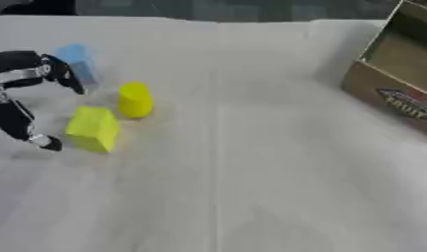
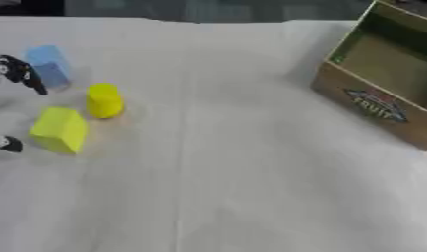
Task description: Pick up the objects with one hand, pass them to the other hand, and then place them into the box on the other side of the table.
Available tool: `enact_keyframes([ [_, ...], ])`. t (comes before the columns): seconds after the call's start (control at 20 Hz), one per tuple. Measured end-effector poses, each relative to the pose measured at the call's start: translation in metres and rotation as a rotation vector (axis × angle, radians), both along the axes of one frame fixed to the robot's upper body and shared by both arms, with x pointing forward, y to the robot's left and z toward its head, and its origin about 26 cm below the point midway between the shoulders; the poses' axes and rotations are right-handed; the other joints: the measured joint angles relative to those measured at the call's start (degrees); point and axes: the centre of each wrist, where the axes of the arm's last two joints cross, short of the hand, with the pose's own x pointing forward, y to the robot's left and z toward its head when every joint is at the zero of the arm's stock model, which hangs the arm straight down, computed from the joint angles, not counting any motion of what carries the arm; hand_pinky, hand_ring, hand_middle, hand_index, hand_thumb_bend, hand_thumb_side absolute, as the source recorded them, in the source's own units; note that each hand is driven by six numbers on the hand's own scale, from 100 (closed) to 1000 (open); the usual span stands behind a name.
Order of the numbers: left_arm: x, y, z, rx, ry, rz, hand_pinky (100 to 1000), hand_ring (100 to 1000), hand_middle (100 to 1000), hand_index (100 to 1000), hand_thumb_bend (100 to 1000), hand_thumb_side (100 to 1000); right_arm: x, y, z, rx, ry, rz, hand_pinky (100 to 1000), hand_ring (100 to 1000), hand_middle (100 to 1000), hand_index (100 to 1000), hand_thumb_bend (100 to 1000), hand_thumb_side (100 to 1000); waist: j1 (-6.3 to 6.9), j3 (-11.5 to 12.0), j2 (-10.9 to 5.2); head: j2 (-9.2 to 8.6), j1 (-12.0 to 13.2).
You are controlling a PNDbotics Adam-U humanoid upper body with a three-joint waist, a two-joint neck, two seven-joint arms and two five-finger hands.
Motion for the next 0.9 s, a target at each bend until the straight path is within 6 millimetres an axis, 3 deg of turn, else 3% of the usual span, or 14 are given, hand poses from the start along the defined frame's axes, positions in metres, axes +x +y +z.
enact_keyframes([
  [0.3, 0.0, 0.002, 0.003, 0.001, 0.024, 0.009, 865, 819, 743, 776, 701, 100, -0.007, -0.014, 0.014, 0.038, -0.045, -0.048, 980, 832, 779, 919, 131, 507, 0.0, -0.2, 0.0, 0.46, 0.3],
  [0.6, -0.001, 0.005, 0.004, -0.042, 0.079, 0.001, 867, 819, 741, 773, 681, 111, -0.009, -0.018, 0.015, 0.046, -0.045, -0.066, 980, 830, 776, 917, 133, 507, 0.0, -0.3, 0.0, 0.47, 0.7],
  [0.9, 0.0, 0.006, 0.001, 0.0, 0.15, -0.008, 870, 831, 752, 784, 740, 100, -0.008, -0.02, 0.014, 0.049, -0.036, -0.072, 980, 828, 775, 916, 132, 508, 0.01, -0.6, 0.0, 0.46, 1.1],
])
